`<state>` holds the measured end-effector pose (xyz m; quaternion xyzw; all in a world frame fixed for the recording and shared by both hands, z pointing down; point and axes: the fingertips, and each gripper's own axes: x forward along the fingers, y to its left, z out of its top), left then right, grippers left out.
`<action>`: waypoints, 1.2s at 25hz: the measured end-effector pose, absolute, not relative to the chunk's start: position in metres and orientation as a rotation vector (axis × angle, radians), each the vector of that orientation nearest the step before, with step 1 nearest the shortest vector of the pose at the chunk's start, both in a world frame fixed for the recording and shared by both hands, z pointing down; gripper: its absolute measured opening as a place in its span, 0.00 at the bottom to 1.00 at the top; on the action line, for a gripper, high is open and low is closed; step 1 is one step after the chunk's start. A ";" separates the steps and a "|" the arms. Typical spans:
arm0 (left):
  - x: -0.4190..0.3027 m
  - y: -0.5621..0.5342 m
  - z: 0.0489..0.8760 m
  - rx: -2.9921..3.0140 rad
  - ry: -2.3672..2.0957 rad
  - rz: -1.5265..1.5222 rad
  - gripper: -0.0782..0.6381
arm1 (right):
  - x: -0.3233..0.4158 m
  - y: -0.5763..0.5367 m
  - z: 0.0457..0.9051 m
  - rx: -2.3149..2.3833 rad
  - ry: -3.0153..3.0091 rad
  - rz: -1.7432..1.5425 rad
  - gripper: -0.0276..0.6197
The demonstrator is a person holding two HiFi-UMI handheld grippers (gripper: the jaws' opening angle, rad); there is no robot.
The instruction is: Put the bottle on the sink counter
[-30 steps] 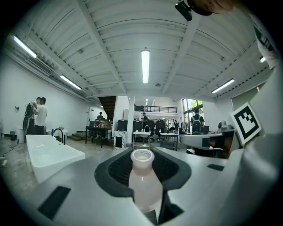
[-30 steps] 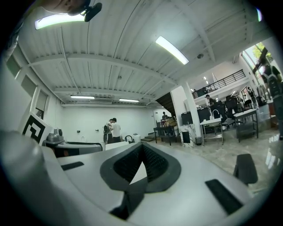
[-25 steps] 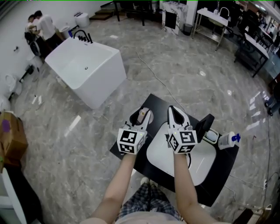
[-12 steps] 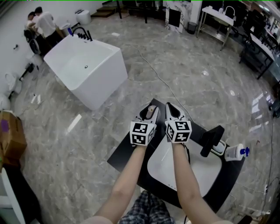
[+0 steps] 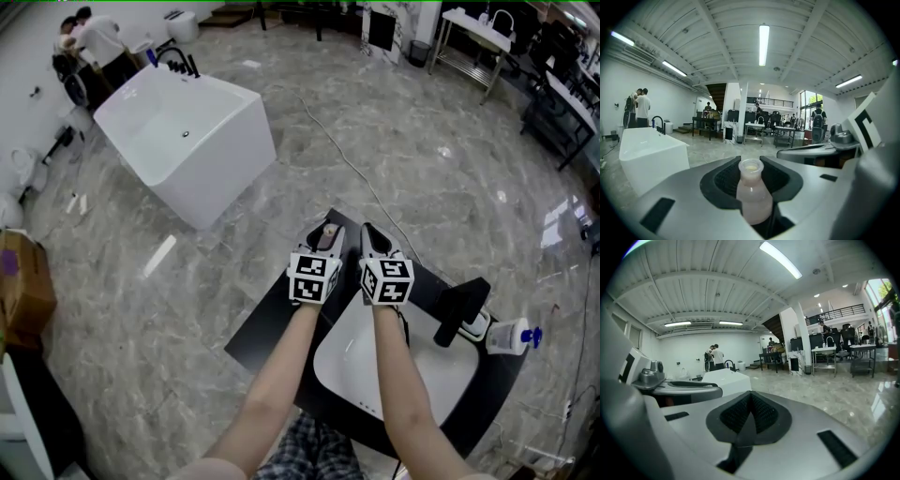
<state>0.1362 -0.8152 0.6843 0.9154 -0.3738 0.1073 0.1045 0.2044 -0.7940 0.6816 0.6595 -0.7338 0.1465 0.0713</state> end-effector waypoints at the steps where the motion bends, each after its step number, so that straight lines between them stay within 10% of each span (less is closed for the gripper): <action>1: 0.138 -0.817 0.687 2.695 -1.102 0.325 0.30 | 0.206 -0.794 0.683 1.984 -2.204 0.446 0.07; 30: 0.119 -0.803 0.654 2.739 -1.174 0.233 0.50 | 0.221 -0.762 0.682 2.027 -2.171 0.491 0.07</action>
